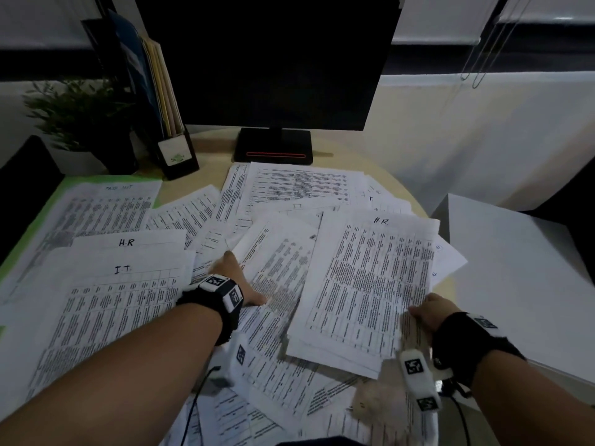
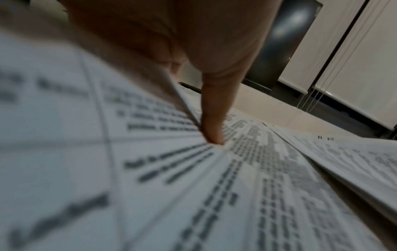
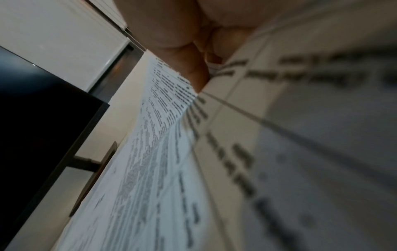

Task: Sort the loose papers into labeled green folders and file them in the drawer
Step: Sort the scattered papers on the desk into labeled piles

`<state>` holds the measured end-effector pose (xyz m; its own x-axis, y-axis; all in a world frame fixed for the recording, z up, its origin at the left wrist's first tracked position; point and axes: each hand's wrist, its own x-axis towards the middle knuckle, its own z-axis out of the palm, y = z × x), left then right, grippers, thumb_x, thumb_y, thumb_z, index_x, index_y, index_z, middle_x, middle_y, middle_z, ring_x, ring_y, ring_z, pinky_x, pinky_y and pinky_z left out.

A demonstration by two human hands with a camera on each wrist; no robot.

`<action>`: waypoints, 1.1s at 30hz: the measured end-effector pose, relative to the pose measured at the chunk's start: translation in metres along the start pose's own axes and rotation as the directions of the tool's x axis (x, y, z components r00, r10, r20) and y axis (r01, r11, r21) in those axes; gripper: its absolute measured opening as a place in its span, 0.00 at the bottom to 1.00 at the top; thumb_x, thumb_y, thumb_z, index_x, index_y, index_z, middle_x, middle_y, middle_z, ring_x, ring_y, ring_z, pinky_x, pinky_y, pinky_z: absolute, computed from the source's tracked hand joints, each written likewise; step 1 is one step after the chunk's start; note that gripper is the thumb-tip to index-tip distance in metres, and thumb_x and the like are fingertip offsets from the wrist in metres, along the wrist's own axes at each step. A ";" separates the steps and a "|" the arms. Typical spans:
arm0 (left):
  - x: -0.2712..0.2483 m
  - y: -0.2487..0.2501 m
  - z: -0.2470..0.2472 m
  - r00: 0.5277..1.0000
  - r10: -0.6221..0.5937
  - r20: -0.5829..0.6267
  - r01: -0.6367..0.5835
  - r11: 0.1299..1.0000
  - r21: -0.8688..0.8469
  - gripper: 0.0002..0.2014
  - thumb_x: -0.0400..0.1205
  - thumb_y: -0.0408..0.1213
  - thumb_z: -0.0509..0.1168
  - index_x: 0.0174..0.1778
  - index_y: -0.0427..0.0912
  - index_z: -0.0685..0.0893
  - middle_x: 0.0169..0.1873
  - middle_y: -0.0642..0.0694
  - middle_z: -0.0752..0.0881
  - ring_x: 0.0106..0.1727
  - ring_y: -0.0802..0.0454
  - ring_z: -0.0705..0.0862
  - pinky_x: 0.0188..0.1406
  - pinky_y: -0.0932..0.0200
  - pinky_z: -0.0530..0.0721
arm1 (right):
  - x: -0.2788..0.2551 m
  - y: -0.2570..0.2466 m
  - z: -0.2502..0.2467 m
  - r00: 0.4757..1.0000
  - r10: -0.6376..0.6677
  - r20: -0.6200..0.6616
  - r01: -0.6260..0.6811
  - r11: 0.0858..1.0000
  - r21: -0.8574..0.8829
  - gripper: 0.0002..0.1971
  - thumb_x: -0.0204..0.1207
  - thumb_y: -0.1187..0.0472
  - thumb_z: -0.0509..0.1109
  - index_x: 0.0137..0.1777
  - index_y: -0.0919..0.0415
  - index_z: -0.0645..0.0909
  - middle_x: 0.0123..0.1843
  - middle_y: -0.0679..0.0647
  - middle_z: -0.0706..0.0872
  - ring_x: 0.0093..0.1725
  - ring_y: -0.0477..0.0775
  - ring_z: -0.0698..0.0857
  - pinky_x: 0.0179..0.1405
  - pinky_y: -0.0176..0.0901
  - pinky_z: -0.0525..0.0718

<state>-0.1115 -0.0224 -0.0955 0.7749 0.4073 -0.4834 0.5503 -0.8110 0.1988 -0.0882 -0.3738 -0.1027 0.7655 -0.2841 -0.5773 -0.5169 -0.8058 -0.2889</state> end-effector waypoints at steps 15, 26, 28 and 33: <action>0.001 0.005 0.008 0.999 0.034 -0.013 -0.036 0.930 -0.366 0.22 0.76 0.38 0.70 0.65 0.40 0.76 0.58 0.43 0.85 0.54 0.44 0.83 0.54 0.56 0.83 | 0.005 0.000 -0.016 0.996 0.004 -0.086 0.006 0.994 0.111 0.20 0.80 0.67 0.65 0.70 0.72 0.74 0.69 0.68 0.78 0.68 0.65 0.78 0.55 0.40 0.76; -0.025 0.004 0.002 0.878 0.339 -0.336 -0.405 0.902 -0.149 0.10 0.85 0.35 0.60 0.57 0.37 0.82 0.56 0.41 0.79 0.53 0.42 0.82 0.55 0.49 0.83 | -0.003 -0.002 -0.005 0.983 0.131 -0.131 -0.060 0.894 0.444 0.19 0.83 0.64 0.62 0.73 0.67 0.73 0.71 0.64 0.77 0.47 0.54 0.79 0.42 0.31 0.75; -0.030 0.011 0.004 0.893 0.344 -0.291 -0.428 0.849 -0.309 0.07 0.86 0.35 0.57 0.56 0.39 0.78 0.49 0.41 0.83 0.46 0.44 0.83 0.45 0.52 0.84 | -0.014 -0.004 -0.008 0.988 -0.008 -0.157 0.026 0.993 0.116 0.18 0.86 0.61 0.55 0.74 0.55 0.73 0.73 0.56 0.75 0.68 0.54 0.75 0.65 0.35 0.72; -0.041 0.032 0.017 0.936 0.353 -0.007 -0.270 0.705 -0.655 0.16 0.87 0.32 0.56 0.70 0.43 0.75 0.65 0.41 0.82 0.61 0.46 0.80 0.63 0.59 0.74 | -0.011 -0.018 -0.004 0.994 0.014 -0.106 -0.002 0.994 0.112 0.19 0.84 0.61 0.58 0.73 0.49 0.73 0.68 0.56 0.76 0.71 0.56 0.74 0.65 0.36 0.71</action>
<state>-0.1306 -0.0718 -0.0840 0.9213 0.0982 -0.3764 0.3823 -0.4067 0.8297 -0.0864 -0.3580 -0.0882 0.7946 -0.3492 -0.4967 -0.5581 -0.7421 -0.3712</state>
